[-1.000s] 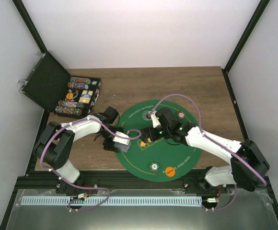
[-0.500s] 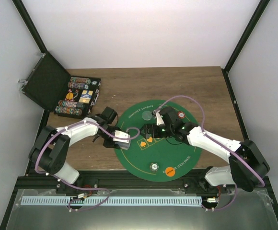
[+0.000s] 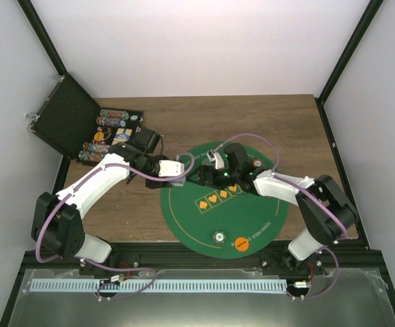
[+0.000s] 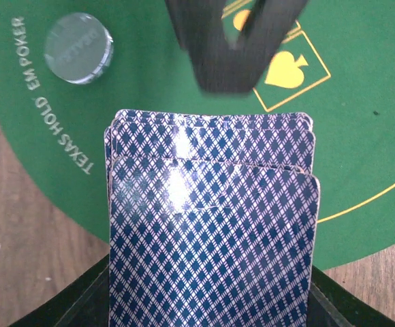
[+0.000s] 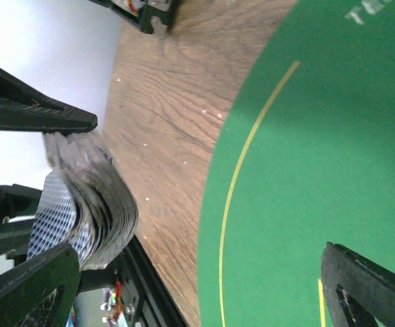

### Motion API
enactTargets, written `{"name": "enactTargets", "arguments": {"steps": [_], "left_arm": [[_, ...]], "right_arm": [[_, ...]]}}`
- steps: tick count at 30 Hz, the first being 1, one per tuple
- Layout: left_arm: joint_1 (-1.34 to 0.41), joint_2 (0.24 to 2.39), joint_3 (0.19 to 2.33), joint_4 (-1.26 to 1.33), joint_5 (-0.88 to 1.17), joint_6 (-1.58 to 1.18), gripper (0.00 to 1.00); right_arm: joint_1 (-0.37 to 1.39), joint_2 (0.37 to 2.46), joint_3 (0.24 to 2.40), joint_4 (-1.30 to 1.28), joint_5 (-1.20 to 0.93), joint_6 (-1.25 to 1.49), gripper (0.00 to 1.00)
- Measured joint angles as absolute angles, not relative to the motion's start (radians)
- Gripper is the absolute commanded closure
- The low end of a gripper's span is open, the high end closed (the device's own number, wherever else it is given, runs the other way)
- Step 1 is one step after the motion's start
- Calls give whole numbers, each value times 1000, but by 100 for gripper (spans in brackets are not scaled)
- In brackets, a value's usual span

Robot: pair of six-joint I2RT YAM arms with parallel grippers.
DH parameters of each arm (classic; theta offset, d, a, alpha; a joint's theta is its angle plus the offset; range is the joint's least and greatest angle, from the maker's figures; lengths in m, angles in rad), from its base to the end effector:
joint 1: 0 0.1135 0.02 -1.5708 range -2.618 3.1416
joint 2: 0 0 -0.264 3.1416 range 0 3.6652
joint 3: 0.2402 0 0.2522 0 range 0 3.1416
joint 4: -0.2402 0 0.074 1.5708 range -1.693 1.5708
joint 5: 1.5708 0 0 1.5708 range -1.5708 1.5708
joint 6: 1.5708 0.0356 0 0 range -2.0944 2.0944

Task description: Distribute texas hold em gaming equipment

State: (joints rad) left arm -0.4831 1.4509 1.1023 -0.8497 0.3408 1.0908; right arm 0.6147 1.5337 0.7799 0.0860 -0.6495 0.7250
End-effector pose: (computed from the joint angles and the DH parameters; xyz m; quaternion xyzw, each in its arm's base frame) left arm 0.2409 -0.1398 0.2481 0.7080 0.6615 -0.1044 0.2240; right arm 0.2410 0.1965 0.1900 -0.0920 0.8591 0.4818 0.1459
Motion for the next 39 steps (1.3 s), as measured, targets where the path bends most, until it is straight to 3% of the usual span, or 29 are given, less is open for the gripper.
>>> {"name": "enactTargets", "arguments": {"steps": [15, 20, 28, 30, 34, 36, 39], "left_arm": [[-483, 1454, 1176, -942, 300, 1060, 44], [-483, 1457, 1199, -944, 315, 1046, 45], [-483, 1465, 1200, -942, 313, 1047, 44], [-483, 1470, 1199, -937, 307, 1047, 44], [-482, 1475, 1198, -941, 303, 1045, 30], [-481, 1478, 1194, -944, 308, 1041, 19], [-481, 1479, 1176, -913, 311, 1045, 15]], "right_arm": [[617, 1674, 846, 408, -804, 830, 9], [638, 1765, 907, 426, -828, 847, 18], [670, 1809, 960, 502, -875, 881, 57], [671, 1812, 958, 521, -880, 887, 71], [664, 1828, 951, 548, -895, 900, 97], [664, 1828, 951, 554, -899, 898, 99], [669, 1828, 951, 554, -913, 895, 99]]}}
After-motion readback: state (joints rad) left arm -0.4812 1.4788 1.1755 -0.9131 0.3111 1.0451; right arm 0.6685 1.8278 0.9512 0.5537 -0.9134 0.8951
